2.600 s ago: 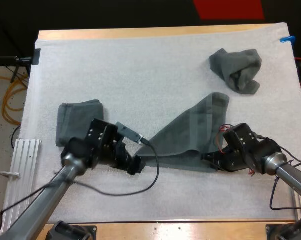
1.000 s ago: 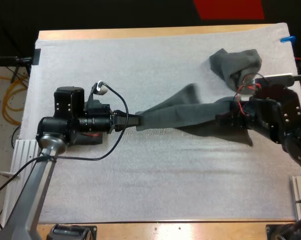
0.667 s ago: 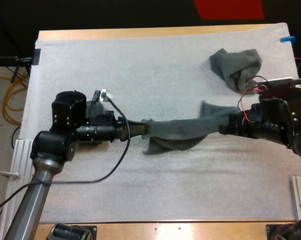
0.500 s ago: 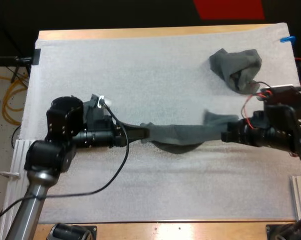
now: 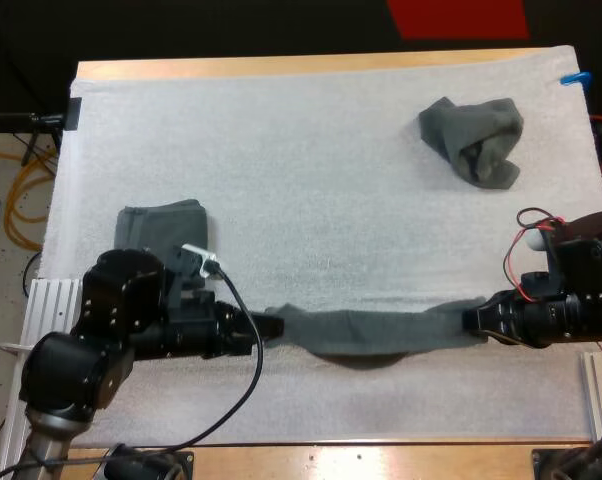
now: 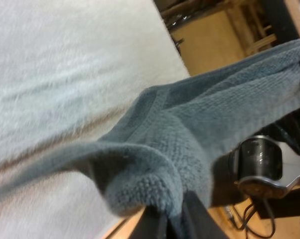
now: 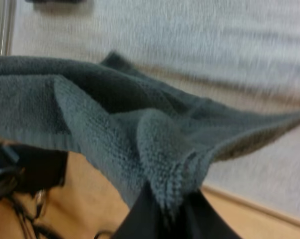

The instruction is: Pick towel from pile fold and stack

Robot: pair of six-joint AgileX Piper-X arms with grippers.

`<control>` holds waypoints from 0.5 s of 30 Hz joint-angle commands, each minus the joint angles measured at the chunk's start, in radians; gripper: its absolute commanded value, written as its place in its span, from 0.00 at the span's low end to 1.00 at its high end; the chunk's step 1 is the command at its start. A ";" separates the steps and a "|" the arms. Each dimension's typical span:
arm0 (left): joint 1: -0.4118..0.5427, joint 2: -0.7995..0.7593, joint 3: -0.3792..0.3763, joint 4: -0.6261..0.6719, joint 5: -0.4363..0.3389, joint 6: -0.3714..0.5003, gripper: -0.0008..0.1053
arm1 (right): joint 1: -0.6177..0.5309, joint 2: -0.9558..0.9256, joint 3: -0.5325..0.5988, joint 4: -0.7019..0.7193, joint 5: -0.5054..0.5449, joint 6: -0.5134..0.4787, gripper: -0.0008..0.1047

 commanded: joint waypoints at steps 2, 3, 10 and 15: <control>-0.003 -0.010 -0.004 0.036 -0.052 0.007 0.01 | 0.001 -0.005 0.002 0.008 -0.016 0.006 0.01; -0.003 -0.010 -0.004 0.039 -0.081 0.016 0.01 | 0.001 -0.001 0.019 -0.005 -0.013 0.006 0.01; -0.003 0.151 0.071 -0.150 -0.207 0.028 0.01 | -0.002 0.105 0.185 -0.318 0.139 0.003 0.01; 0.008 0.391 0.106 -0.397 -0.258 0.028 0.01 | -0.020 0.262 0.252 -0.585 0.231 0.007 0.01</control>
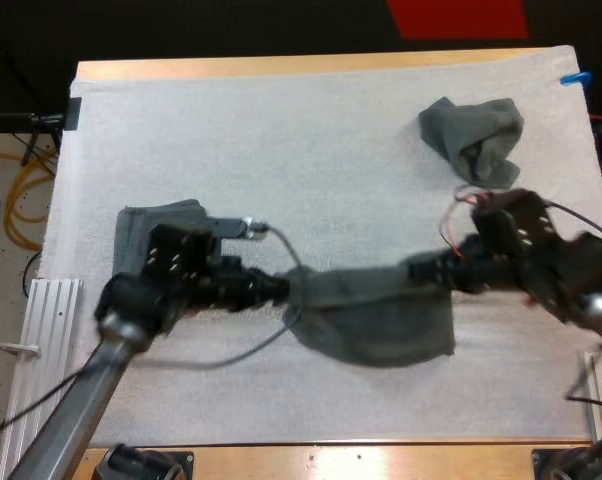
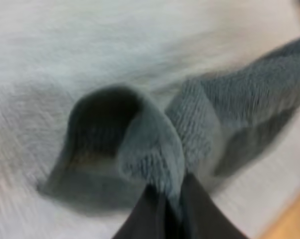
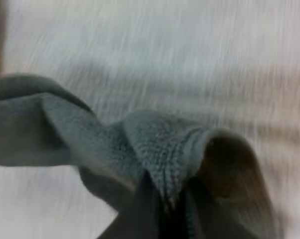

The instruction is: Pick towel from pile fold and stack

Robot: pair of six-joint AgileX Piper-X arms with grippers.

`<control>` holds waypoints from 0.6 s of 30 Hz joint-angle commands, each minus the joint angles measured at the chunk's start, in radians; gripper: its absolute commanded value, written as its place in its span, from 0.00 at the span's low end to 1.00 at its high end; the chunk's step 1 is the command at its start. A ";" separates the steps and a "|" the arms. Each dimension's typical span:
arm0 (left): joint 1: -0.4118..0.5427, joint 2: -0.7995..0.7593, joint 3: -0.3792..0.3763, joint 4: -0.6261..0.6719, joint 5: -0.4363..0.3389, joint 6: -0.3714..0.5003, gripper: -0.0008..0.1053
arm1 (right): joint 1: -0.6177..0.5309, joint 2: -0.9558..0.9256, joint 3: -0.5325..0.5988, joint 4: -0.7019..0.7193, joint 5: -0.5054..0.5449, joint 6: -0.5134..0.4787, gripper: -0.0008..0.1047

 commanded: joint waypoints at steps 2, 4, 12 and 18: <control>0.020 0.098 -0.008 -0.179 -0.020 0.004 0.01 | -0.027 0.091 0.009 -0.154 0.028 0.005 0.01; 0.046 0.208 -0.009 -0.328 -0.003 -0.018 0.01 | -0.060 0.188 0.008 -0.272 0.038 0.020 0.01; 0.114 0.475 -0.009 -0.612 0.083 -0.106 0.01 | -0.115 0.377 0.008 -0.482 0.049 0.057 0.01; 0.152 0.564 -0.009 -0.754 0.083 -0.135 0.01 | -0.135 0.465 0.008 -0.547 0.059 0.098 0.01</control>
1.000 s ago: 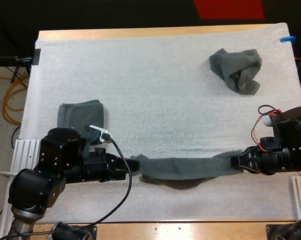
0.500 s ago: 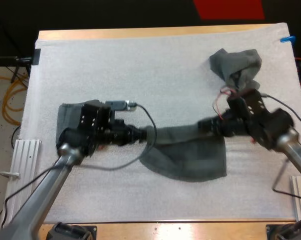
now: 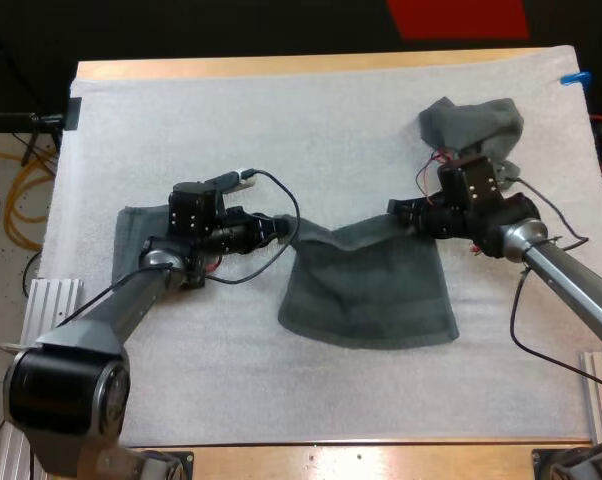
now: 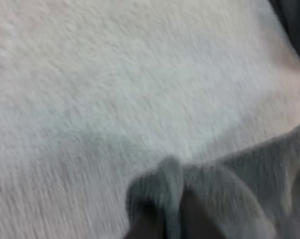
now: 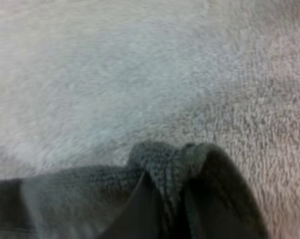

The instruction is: Pick towel from pile fold and stack

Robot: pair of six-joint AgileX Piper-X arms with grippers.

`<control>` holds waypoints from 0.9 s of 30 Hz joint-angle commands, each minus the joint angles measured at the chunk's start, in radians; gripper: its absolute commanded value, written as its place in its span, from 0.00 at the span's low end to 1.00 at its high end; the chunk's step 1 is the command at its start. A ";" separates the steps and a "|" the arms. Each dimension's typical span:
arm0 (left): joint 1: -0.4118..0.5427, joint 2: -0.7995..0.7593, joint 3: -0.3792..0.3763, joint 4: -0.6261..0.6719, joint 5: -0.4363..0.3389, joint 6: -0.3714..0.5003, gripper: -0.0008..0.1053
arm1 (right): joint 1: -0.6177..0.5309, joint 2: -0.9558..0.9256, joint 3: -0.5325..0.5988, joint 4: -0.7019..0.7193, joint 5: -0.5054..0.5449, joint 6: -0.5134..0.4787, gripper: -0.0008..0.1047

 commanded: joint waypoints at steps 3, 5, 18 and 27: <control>0.010 0.025 -0.005 -0.067 0.010 -0.013 0.01 | -0.021 0.019 0.000 -0.045 0.045 0.049 0.01; 0.010 0.030 -0.005 -0.089 0.010 -0.013 0.01 | -0.035 0.023 0.000 -0.053 0.066 0.062 0.01; 0.016 0.029 -0.111 -0.162 0.039 -0.013 0.88 | -0.165 0.023 -0.011 -0.249 -0.117 0.118 0.77; 0.045 -0.074 -0.223 -0.048 0.117 0.050 0.92 | -0.201 -0.123 -0.045 -0.226 -0.162 -0.043 0.72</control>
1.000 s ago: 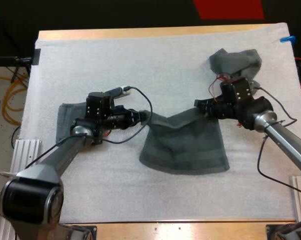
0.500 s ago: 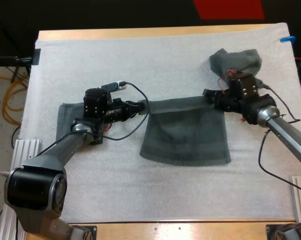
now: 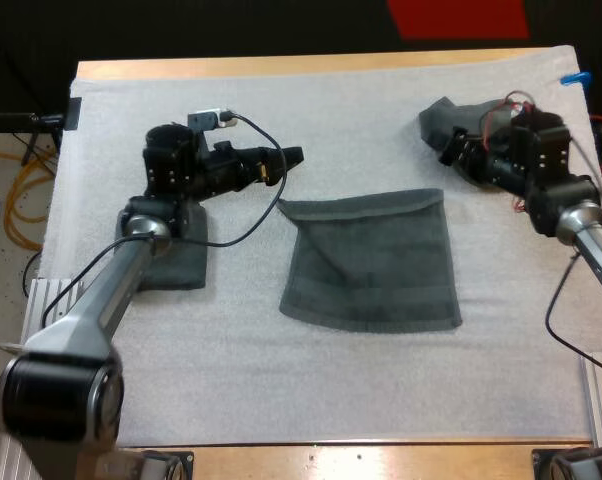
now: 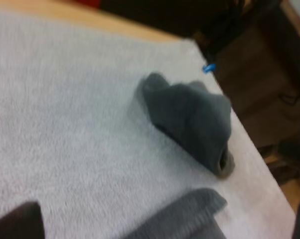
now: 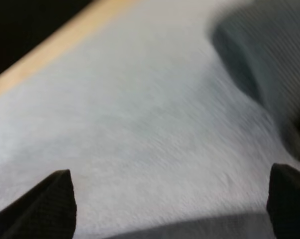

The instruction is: Pick towel from pile fold and stack

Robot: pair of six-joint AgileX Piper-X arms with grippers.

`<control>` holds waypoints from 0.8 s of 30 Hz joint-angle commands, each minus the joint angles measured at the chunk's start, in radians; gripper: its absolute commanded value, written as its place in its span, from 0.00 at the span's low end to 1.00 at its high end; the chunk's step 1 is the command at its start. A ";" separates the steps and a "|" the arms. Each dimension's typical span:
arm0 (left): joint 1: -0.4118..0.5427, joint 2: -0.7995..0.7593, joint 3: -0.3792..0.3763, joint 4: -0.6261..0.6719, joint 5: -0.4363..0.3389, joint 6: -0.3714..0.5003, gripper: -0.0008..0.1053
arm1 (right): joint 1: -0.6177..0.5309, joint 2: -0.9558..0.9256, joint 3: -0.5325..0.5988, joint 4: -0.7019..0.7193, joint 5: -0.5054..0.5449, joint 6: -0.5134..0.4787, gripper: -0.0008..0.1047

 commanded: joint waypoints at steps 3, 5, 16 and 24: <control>0.000 -0.119 -0.009 0.126 -0.077 0.112 0.92 | 0.000 -0.123 -0.013 0.068 0.031 -0.115 0.72; 0.000 -0.181 -0.009 0.229 -0.125 0.191 0.92 | 0.000 -0.184 -0.013 0.132 0.031 -0.147 0.72; 0.000 -0.543 -0.009 0.833 -0.308 0.532 0.92 | 0.007 -0.515 -0.011 0.583 0.049 -0.251 0.72; -0.009 -0.720 0.042 0.980 -0.314 0.551 0.92 | 0.007 -0.671 0.035 0.822 0.049 -0.251 0.72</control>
